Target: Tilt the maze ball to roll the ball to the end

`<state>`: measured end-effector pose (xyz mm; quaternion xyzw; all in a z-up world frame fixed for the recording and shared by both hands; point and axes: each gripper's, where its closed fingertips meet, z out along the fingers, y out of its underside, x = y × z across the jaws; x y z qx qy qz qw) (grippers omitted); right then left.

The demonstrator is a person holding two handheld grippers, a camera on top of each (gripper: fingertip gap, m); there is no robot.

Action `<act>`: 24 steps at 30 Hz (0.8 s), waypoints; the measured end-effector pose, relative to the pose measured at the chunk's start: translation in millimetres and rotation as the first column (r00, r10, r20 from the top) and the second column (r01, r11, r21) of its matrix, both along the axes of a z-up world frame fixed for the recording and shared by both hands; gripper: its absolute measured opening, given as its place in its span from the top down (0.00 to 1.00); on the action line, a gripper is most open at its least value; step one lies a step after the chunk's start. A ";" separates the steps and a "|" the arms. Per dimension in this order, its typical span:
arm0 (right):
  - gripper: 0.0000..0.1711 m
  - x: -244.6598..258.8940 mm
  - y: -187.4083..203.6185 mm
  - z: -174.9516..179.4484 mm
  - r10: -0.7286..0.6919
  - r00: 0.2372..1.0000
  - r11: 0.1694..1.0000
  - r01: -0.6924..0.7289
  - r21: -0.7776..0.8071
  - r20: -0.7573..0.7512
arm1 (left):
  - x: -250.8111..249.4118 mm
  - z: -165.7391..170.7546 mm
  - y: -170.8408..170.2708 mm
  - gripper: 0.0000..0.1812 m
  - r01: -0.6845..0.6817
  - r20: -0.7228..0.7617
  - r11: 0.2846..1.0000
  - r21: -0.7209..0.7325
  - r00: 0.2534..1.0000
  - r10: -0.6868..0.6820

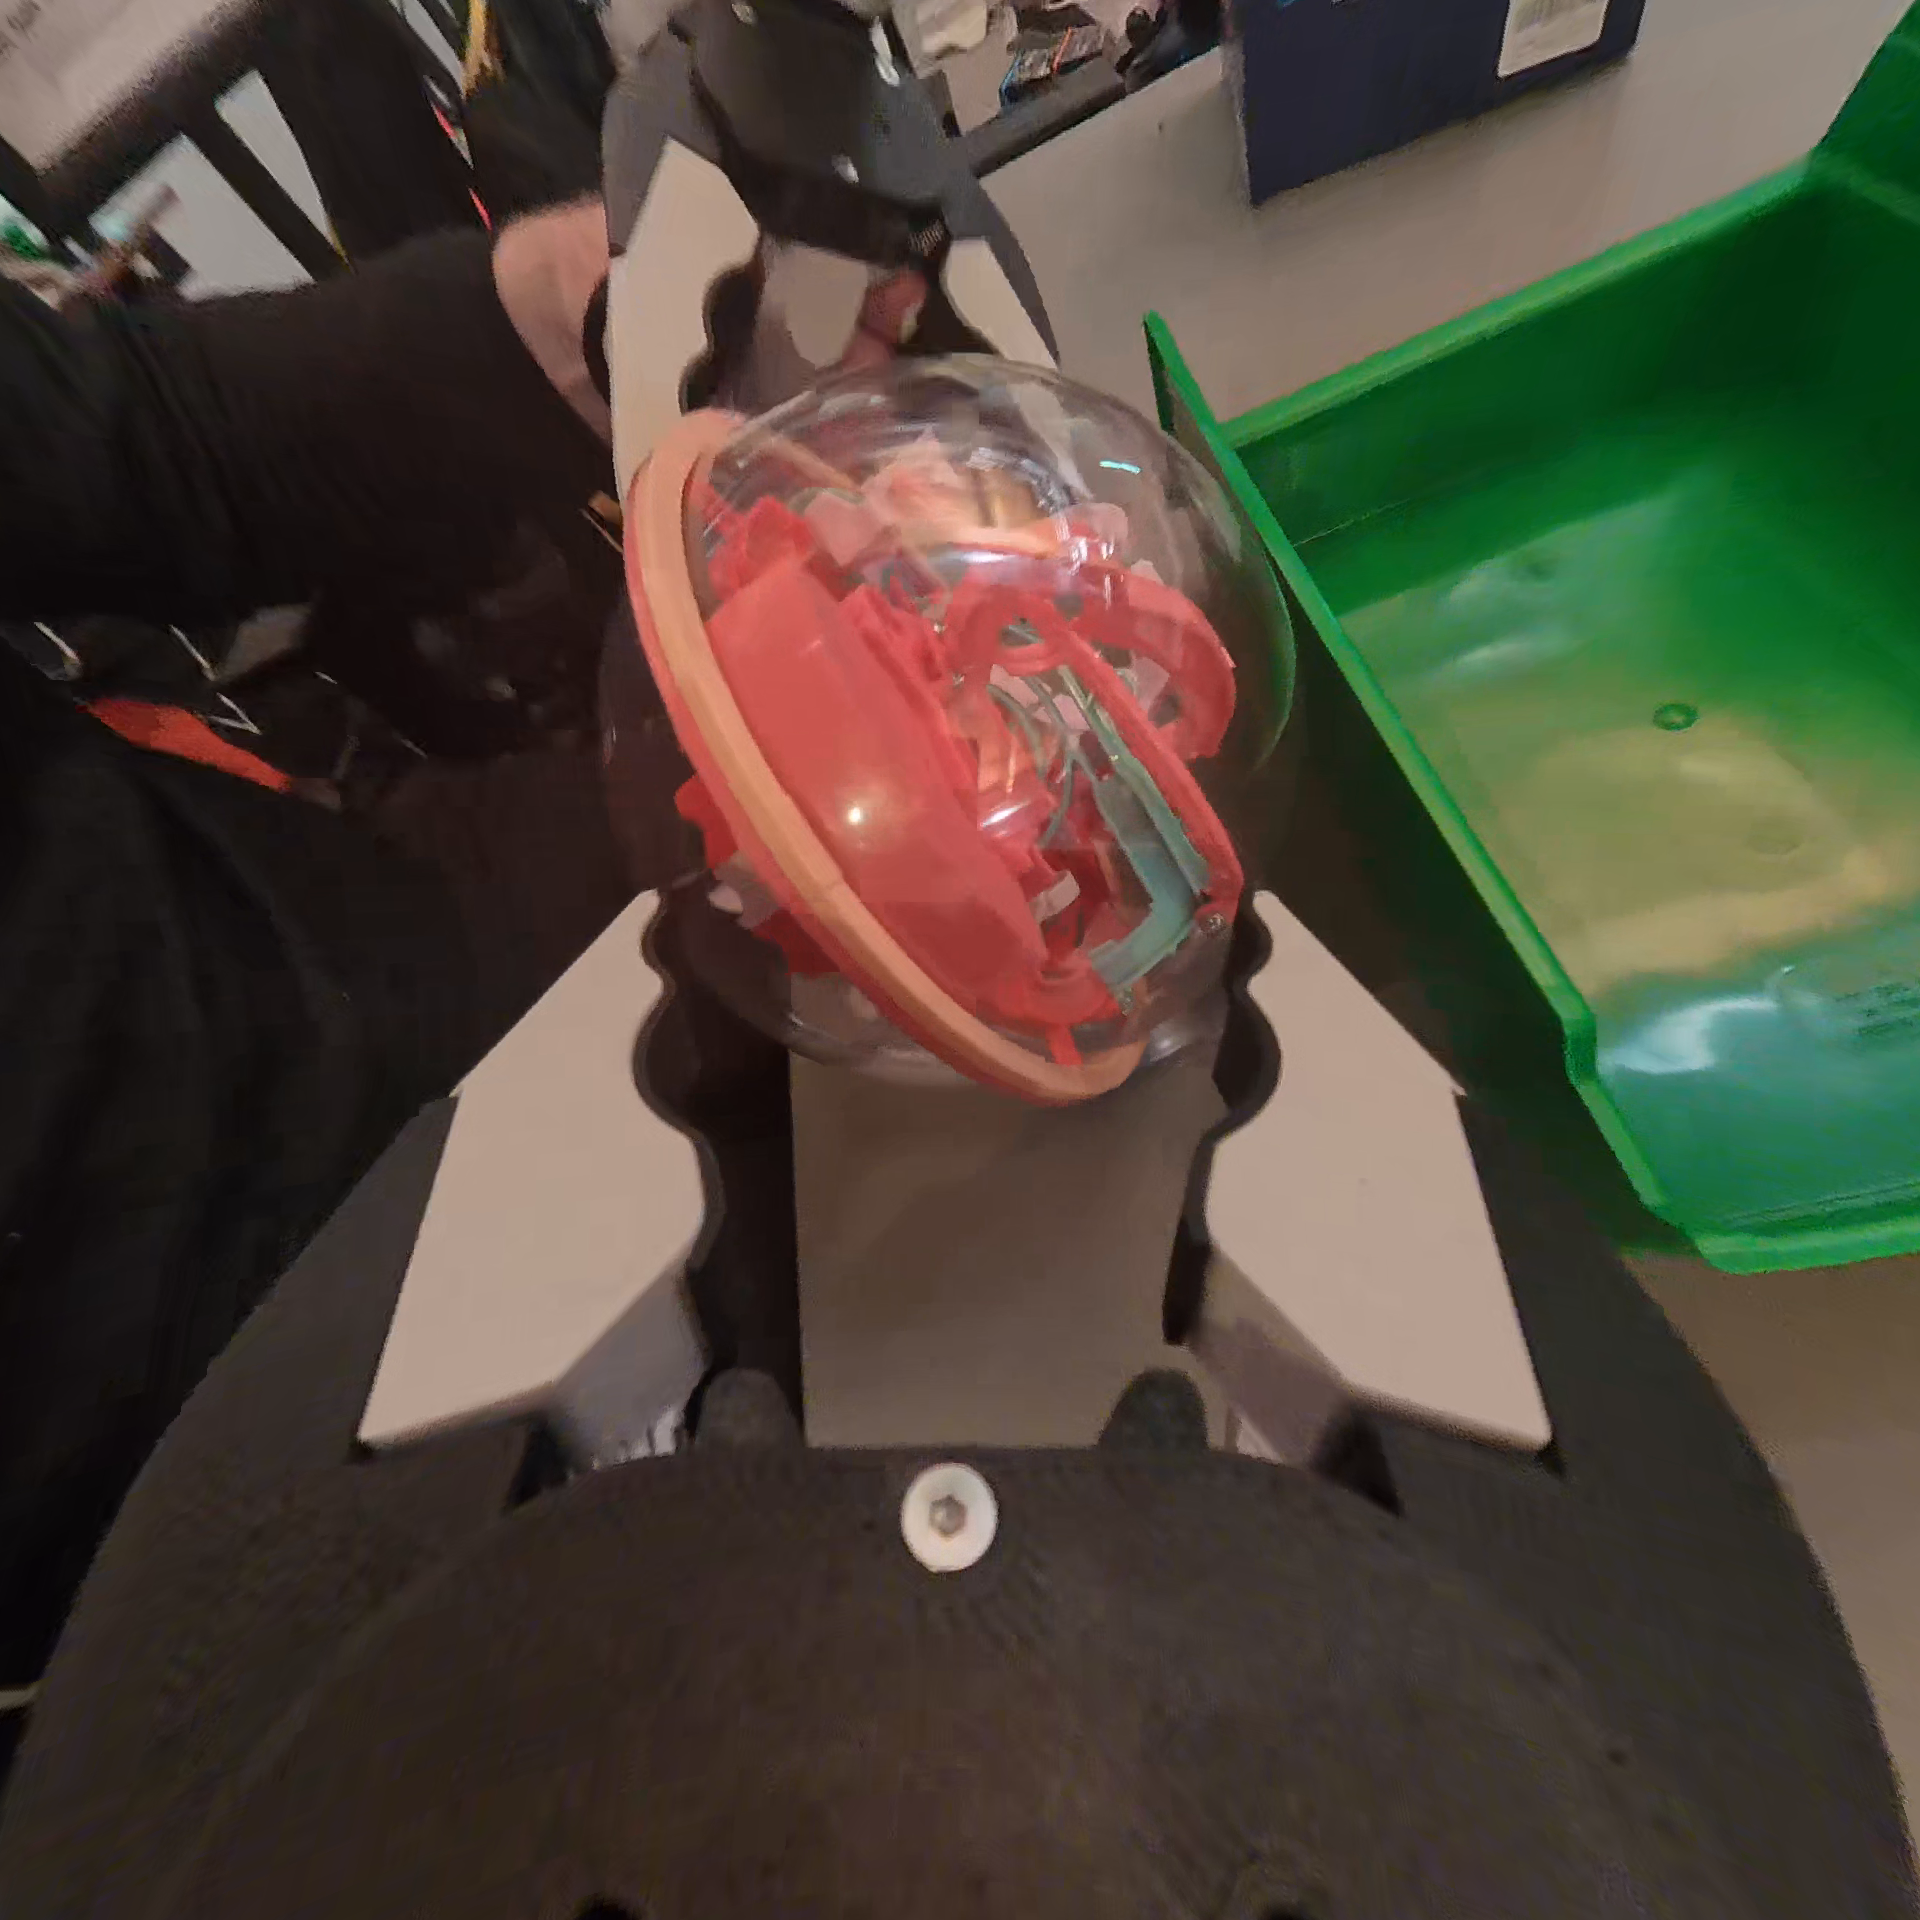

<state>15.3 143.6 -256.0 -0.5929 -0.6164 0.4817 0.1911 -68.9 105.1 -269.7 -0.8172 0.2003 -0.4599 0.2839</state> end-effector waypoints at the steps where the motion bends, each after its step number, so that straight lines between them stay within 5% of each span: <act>1: 0.43 2.9 0.3 -0.8 0.010 1.000 1.000 -0.009 0.027 -0.010 | -2.9 0.8 -2.3 0.31 0.000 -0.049 0.999 0.051 0.999 0.003; 4: 0.48 6.2 0.8 -1.9 0.024 0.998 0.997 -0.020 0.070 -0.052 | -2.8 2.3 -9.9 0.47 0.016 -0.148 0.988 0.155 0.989 0.007; 11: 0.53 6.3 4.9 3.5 0.005 0.999 0.995 0.001 0.102 -0.052 | -3.3 3.6 -6.5 0.49 -0.007 -0.114 0.988 0.157 0.993 0.026; 19: 0.59 -4.8 19.3 29.4 -0.061 0.996 0.971 0.074 -0.228 0.065 | 10.8 -5.4 -18.4 0.50 0.090 0.012 0.986 -0.143 0.996 -0.089; 24: 0.54 -22.0 30.9 20.4 -0.045 0.981 0.922 0.114 -0.370 0.189 | 5.6 -8.0 -12.7 0.49 0.152 0.255 0.915 -0.373 0.965 -0.056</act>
